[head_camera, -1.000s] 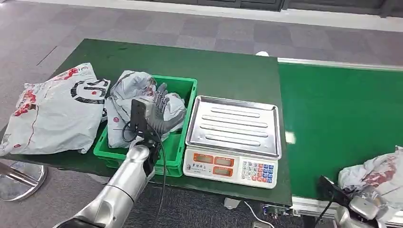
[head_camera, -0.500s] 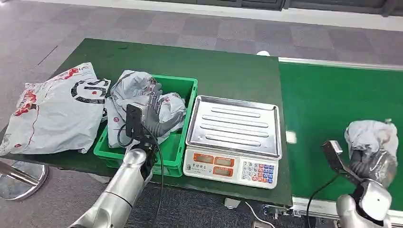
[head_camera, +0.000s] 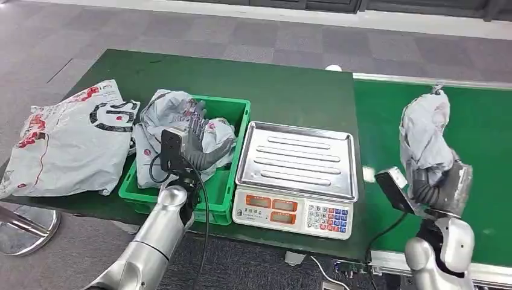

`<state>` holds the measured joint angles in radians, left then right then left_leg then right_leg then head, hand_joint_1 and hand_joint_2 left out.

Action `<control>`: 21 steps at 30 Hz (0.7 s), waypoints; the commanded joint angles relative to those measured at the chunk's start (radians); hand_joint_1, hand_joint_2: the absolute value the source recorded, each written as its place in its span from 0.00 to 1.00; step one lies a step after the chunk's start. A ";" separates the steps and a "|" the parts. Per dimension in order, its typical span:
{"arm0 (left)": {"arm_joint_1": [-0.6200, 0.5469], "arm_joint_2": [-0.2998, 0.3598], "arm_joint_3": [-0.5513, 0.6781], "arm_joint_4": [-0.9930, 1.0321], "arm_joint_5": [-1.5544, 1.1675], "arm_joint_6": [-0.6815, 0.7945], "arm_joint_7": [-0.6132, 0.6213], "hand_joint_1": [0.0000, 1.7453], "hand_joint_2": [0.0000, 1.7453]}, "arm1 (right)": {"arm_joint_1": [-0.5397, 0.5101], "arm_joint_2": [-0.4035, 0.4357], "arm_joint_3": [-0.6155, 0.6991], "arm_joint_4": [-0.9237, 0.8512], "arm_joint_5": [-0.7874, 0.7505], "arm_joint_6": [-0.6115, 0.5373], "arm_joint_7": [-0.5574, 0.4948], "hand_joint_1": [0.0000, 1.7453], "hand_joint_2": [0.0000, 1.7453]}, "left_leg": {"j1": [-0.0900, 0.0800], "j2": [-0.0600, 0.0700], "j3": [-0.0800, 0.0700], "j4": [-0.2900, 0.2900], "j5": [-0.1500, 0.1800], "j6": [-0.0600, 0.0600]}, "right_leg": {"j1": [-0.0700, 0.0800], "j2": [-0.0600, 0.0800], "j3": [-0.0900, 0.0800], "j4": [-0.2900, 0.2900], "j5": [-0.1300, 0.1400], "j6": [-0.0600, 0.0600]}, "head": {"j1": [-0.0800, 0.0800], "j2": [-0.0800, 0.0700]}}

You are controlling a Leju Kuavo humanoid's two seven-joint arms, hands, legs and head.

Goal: Moved the parcel from conveyor to table for the left to box.

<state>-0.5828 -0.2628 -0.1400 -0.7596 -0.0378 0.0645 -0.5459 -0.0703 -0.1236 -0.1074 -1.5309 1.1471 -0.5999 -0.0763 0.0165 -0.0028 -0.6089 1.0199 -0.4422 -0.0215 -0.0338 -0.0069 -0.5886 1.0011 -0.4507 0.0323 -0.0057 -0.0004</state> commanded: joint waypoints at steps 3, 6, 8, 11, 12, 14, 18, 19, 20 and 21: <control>-0.095 0.018 -0.030 0.120 0.004 -0.018 -0.012 0.00 1.00 | -0.200 0.067 0.427 0.306 -0.064 0.220 -0.004 1.00 1.00 | 0.001 0.010 0.004 -0.002 0.000 0.000 | 0.002 0.011 -0.001 -0.002 0.003 -0.004 | 0.000 0.000; -0.098 0.019 -0.032 0.128 0.004 -0.017 -0.013 0.00 1.00 | -0.196 0.053 0.426 0.301 -0.070 0.215 -0.004 1.00 1.00 | 0.001 0.005 0.002 -0.001 0.001 -0.002 | 0.002 0.005 -0.002 0.000 0.001 -0.003 | 0.000 0.000; -0.098 0.019 -0.032 0.128 0.004 -0.017 -0.013 0.00 1.00 | -0.193 0.050 0.424 0.295 -0.072 0.214 -0.004 1.00 1.00 | 0.001 0.005 0.003 -0.002 0.002 -0.001 | 0.002 0.005 -0.001 0.000 0.001 -0.004 | 0.000 0.000; -0.098 0.019 -0.032 0.128 0.004 -0.017 -0.013 0.00 1.00 | -0.193 0.050 0.424 0.295 -0.072 0.214 -0.004 1.00 1.00 | 0.000 0.004 0.003 -0.002 0.001 -0.001 | 0.001 0.005 -0.001 0.000 0.001 -0.004 | 0.000 0.000; -0.098 0.019 -0.032 0.128 0.004 -0.017 -0.013 0.00 1.00 | -0.193 0.050 0.424 0.295 -0.072 0.214 -0.004 1.00 1.00 | 0.000 0.004 0.002 -0.001 0.001 -0.002 | 0.001 0.005 -0.001 0.000 0.001 -0.003 | 0.000 0.000; -0.098 0.019 -0.034 0.129 0.005 -0.018 -0.015 0.00 1.00 | -0.196 0.048 0.436 0.296 -0.113 0.266 -0.033 1.00 1.00 | 0.000 0.004 0.002 -0.002 0.001 -0.001 | 0.001 0.005 -0.001 0.000 0.001 -0.004 | 0.000 0.000; -0.126 0.007 -0.053 0.160 0.009 -0.035 -0.018 0.00 1.00 | -0.328 0.086 0.533 0.574 -0.148 0.394 -0.138 1.00 1.00 | 0.001 0.005 0.001 0.000 0.001 -0.002 | 0.001 0.006 -0.003 0.001 0.002 -0.003 | 0.000 0.000; -0.132 0.005 -0.058 0.168 0.009 -0.033 -0.020 0.00 1.00 | -0.360 0.105 0.554 0.657 -0.137 0.395 -0.143 1.00 1.00 | 0.001 0.007 0.002 -0.001 0.002 -0.002 | 0.002 0.007 -0.002 0.000 0.002 -0.004 | 0.000 0.000; -0.134 0.003 -0.059 0.169 0.009 -0.030 -0.021 0.00 1.00 | -0.370 0.115 0.559 0.685 -0.137 0.396 -0.146 1.00 1.00 | 0.001 0.007 0.001 -0.001 0.002 -0.002 | 0.002 0.008 -0.002 0.000 0.002 -0.003 | 0.000 0.000; -0.139 0.002 -0.063 0.173 0.009 -0.027 -0.021 0.00 1.00 | -0.390 0.135 0.568 0.746 -0.142 0.402 -0.153 1.00 1.00 | 0.001 0.008 0.003 -0.002 0.002 -0.002 | 0.002 0.010 -0.002 -0.001 0.003 -0.004 | 0.000 0.000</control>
<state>-0.6441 -0.2682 -0.1446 -0.6913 -0.0340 0.0378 -0.5634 -0.2717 -0.0740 0.3177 -1.2393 1.0132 -0.2339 -0.1807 0.0167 0.0001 -0.6092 1.0197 -0.4404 -0.0245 -0.0334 -0.0028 -0.5922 1.0029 -0.4498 0.0309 -0.0057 -0.0004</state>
